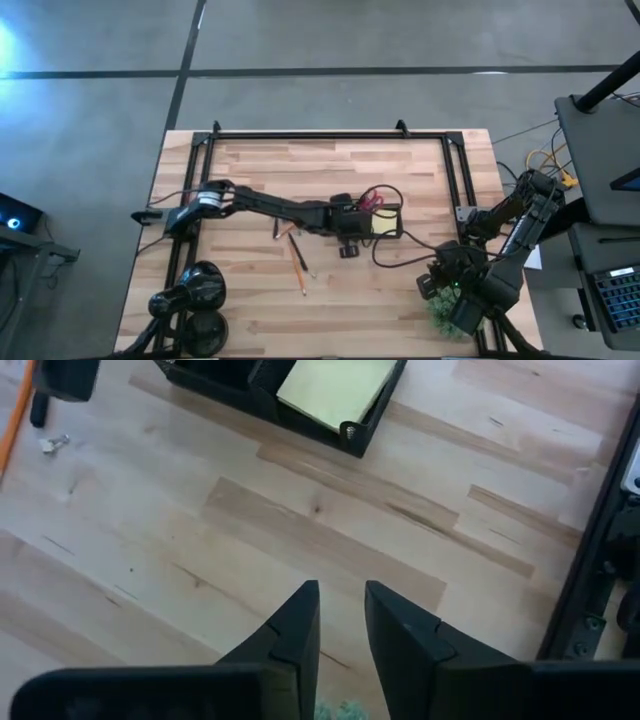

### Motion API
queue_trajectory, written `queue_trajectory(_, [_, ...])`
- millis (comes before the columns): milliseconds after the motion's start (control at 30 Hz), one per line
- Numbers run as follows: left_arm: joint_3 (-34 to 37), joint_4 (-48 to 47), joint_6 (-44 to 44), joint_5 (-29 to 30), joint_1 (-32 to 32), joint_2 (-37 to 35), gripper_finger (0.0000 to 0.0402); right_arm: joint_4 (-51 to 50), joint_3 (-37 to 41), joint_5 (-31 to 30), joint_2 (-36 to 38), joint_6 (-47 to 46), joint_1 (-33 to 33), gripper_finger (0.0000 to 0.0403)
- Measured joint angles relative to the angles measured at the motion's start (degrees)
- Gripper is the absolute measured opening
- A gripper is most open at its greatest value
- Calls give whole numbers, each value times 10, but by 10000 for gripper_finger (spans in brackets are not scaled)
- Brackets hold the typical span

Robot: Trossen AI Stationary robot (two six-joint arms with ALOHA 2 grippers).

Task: Pick and place office supplies into organizer
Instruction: Put the pink binder clip into the desk organizer, then put the top blue binder clip into the desk organizer

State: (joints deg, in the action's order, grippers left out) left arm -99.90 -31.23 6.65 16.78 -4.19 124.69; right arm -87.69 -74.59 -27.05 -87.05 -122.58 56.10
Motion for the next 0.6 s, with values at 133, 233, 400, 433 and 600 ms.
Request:
queue_trajectory(133, [0,-7,50,-27,4,0,126,-3,0,0,0,0,0,77])
queue_trajectory(233, [2,-14,48,-11,5,1,159,-4,0,0,0,0,0,77])
queue_trajectory(400, [0,-51,19,-45,0,-39,189,-4,0,0,0,0,0,77])
queue_trajectory(433, [-1,-62,18,-56,-5,-54,190,-4,0,0,0,0,0,77])
queue_trajectory(600, [21,-164,-18,-51,-27,-146,175,-6,0,0,0,9,0,77])
